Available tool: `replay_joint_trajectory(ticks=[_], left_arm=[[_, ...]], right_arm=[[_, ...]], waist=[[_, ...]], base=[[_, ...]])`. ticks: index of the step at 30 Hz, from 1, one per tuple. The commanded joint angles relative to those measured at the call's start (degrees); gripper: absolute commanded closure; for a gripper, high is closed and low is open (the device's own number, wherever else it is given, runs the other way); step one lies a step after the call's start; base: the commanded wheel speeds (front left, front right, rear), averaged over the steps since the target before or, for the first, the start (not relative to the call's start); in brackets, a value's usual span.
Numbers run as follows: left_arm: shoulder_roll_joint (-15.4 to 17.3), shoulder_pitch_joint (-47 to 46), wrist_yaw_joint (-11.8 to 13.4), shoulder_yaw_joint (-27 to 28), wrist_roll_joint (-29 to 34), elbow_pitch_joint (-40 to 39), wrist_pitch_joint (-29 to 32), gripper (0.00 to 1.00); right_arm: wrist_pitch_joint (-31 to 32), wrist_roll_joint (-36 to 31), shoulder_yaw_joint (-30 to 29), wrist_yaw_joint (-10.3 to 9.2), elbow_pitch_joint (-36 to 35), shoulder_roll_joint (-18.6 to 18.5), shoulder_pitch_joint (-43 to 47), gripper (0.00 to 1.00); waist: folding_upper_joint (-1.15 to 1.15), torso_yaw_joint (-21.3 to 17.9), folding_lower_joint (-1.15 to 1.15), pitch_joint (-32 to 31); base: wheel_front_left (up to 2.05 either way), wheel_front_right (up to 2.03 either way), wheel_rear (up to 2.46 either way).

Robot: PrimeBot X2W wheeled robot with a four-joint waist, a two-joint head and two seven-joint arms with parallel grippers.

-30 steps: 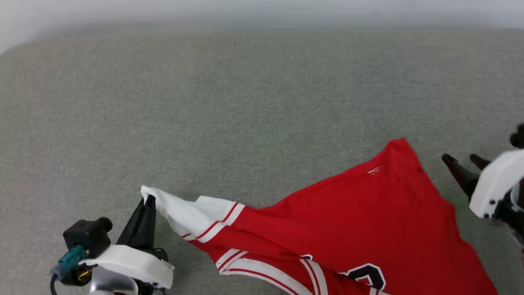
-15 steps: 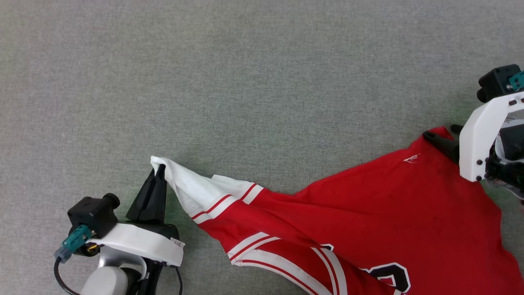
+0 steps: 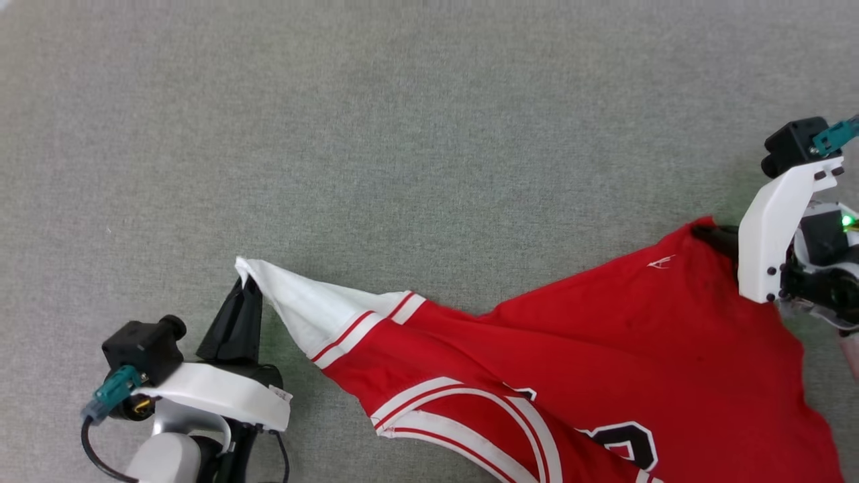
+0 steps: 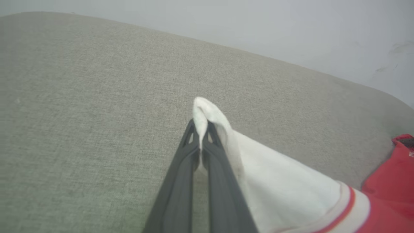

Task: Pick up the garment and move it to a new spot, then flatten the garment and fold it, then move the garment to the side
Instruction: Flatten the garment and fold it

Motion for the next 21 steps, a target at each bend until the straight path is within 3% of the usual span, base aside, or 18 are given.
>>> replay_joint_trajectory(ticks=[1, 14, 21], left_arm=[[0.6, -1.2, 0.2, 0.4, -0.1, 0.2, 0.2, 1.0], [6.5, -13.3, -1.2, 1.6, 1.3, 4.6, 4.2, 1.0], [6.8, -26.6, -2.0, 1.5, 0.7, 11.4, 6.4, 1.0]], right_arm=[[-0.6, 0.2, 0.1, -0.04, 0.9, 0.2, 0.7, 1.0], [-11.0, -4.1, -6.4, -0.06, 4.1, 2.0, -3.5, 1.0], [-16.6, -8.7, -9.5, -0.06, 6.6, 3.8, -8.3, 1.0]], waist=[[0.0, -0.6, -0.01, -1.7], [0.0, -5.0, -0.01, -10.2], [0.0, -6.3, -0.01, -11.3]], base=[[0.0, 0.0, 0.0], [0.0, 0.0, 0.0], [0.0, 0.0, 0.0]])
